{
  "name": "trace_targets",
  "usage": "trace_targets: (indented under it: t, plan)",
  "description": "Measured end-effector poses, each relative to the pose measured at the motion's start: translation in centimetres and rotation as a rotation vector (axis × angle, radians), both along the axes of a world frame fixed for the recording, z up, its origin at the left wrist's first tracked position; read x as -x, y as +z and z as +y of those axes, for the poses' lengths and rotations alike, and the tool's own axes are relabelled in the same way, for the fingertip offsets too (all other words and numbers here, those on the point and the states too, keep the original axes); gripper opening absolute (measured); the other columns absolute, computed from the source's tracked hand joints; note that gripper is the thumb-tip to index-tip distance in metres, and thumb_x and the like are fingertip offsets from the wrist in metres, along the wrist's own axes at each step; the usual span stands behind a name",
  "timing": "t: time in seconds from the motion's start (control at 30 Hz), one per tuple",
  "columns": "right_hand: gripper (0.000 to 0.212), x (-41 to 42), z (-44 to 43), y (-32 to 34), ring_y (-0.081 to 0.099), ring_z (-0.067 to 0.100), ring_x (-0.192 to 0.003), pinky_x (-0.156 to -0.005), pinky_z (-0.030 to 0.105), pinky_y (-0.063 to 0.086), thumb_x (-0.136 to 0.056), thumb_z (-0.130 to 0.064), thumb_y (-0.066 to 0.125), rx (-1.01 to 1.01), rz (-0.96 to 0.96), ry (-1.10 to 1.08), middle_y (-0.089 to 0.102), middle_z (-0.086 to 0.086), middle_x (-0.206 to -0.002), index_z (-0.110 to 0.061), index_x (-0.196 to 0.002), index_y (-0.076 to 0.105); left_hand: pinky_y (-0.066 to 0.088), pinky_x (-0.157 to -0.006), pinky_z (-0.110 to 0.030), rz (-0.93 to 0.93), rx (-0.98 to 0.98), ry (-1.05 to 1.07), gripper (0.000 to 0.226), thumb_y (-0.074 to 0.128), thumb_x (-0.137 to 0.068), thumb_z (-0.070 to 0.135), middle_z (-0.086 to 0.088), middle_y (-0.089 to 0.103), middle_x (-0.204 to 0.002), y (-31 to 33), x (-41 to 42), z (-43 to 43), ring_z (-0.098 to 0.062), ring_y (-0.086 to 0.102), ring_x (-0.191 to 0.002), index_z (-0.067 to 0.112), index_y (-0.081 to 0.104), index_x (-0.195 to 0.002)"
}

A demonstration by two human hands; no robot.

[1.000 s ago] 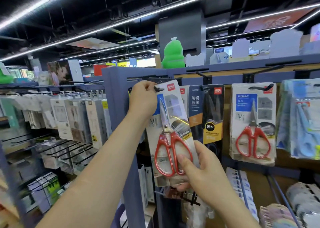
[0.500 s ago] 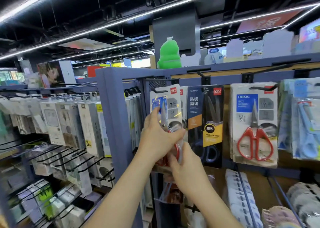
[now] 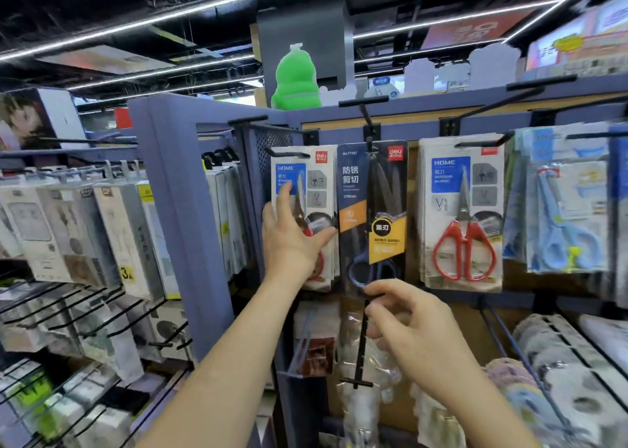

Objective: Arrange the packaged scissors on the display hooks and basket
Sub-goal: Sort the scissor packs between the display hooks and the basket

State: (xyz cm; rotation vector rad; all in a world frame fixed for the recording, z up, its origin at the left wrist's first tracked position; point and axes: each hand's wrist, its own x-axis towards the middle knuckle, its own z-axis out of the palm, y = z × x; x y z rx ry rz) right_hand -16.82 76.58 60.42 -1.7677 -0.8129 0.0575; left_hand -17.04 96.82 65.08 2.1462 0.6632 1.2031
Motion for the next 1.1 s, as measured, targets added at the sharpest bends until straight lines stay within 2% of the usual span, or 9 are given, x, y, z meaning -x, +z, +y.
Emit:
trace_targets:
  t: [0.2,0.27,0.33,0.43,0.6,0.7,0.8,1.0,1.1]
  plan:
    - [0.026,0.7,-4.6,-0.9,0.071,0.015,-0.063,-0.054,0.025,0.054,-0.094,-0.004,0.061,-0.093,0.069,-0.031,0.071,0.0,-0.075,-0.029,-0.092,0.071,0.016,-0.118,-0.03,-0.047,-0.081,-0.047,0.076,0.074,-0.085,0.027,0.0,0.016,-0.162,-1.7,3.7,-2.4,-0.015,0.015,-0.149,0.036,0.033,-0.148]
    - [0.026,0.9,-6.4,-1.4,0.07,0.019,-0.061,-0.052,0.024,0.052,-0.095,-0.004,0.059,-0.092,0.091,-0.059,0.072,0.002,-0.074,-0.028,-0.093,0.07,0.03,-0.117,-0.033,-0.157,-0.105,-0.153,0.056,0.071,-0.088,0.022,0.003,0.035,-0.153,-3.0,5.1,-4.0,-0.011,0.031,-0.142,0.03,0.049,-0.139]
    - [0.025,1.1,-8.3,-2.1,0.069,0.02,-0.061,-0.053,0.028,0.054,-0.095,-0.005,0.058,-0.068,0.097,-0.1,0.072,0.004,-0.074,-0.027,-0.094,0.07,0.049,-0.101,-0.034,-0.242,-0.151,-0.283,0.034,0.069,-0.089,0.018,0.006,0.057,-0.129,-4.7,6.0,-5.9,-0.008,0.053,-0.122,0.026,0.063,-0.122]
    - [0.022,1.6,-11.8,-3.4,0.069,0.016,-0.064,-0.055,0.029,0.055,-0.096,-0.011,0.058,0.036,0.074,-0.148,0.073,0.001,-0.076,-0.028,-0.095,0.071,0.052,-0.079,-0.018,-0.225,-0.179,-0.465,0.018,0.065,-0.092,0.013,0.012,0.068,-0.101,-7.4,6.9,-9.8,0.0,0.064,-0.093,0.024,0.071,-0.104]
    - [0.016,2.3,-19.3,-7.5,0.066,0.008,-0.067,-0.066,0.032,0.053,-0.094,-0.027,0.06,0.423,-0.019,-0.18,0.071,-0.008,-0.074,-0.042,-0.091,0.065,0.046,-0.082,-0.007,-0.046,-0.249,-0.723,0.021,0.062,-0.084,0.005,0.012,0.068,-0.095,-12.6,7.4,-17.1,0.001,0.063,-0.091,0.016,0.075,-0.097]
    - [0.016,2.8,-24.7,-10.9,0.059,-0.006,-0.065,-0.058,0.016,0.041,-0.095,-0.028,0.06,0.613,-0.033,-0.246,0.063,-0.018,-0.066,-0.044,-0.097,0.064,0.046,-0.083,-0.007,0.09,-0.314,-0.897,0.028,0.059,-0.077,-0.004,0.01,0.068,-0.095,-16.6,7.2,-21.7,-0.002,0.063,-0.09,0.013,0.076,-0.091]
    - [0.016,4.1,-30.7,-14.4,0.056,-0.002,-0.063,-0.056,0.017,0.038,-0.097,-0.027,0.055,0.774,0.059,-0.325,0.056,-0.019,-0.064,-0.036,-0.106,0.065,0.041,-0.086,-0.004,0.273,-0.308,-1.017,0.029,0.058,-0.075,-0.002,0.006,0.071,-0.093,-20.6,7.1,-26.6,-0.003,0.061,-0.09,0.016,0.076,-0.089]
    - [0.012,9.2,-45.6,-22.6,0.066,0.016,-0.089,-0.076,0.035,0.05,-0.092,-0.027,0.056,0.833,0.267,-0.549,0.072,-0.01,-0.091,-0.033,-0.101,0.061,0.043,-0.077,-0.01,0.54,-0.251,-1.164,0.026,0.057,-0.078,0.007,0.009,0.072,-0.088,-28.6,7.2,-37.9,-0.003,0.058,-0.088,0.019,0.076,-0.089]
    - [0.028,12.5,-53.5,-25.8,0.067,0.014,-0.098,-0.085,0.032,0.051,-0.091,-0.023,0.059,0.783,0.438,-0.713,0.073,-0.01,-0.103,-0.033,-0.117,0.064,0.034,-0.079,0.002,0.633,-0.191,-1.173,0.023,0.058,-0.084,0.011,0.011,0.072,-0.094,-31.8,7.6,-44.4,-0.003,0.056,-0.097,0.017,0.078,-0.095]
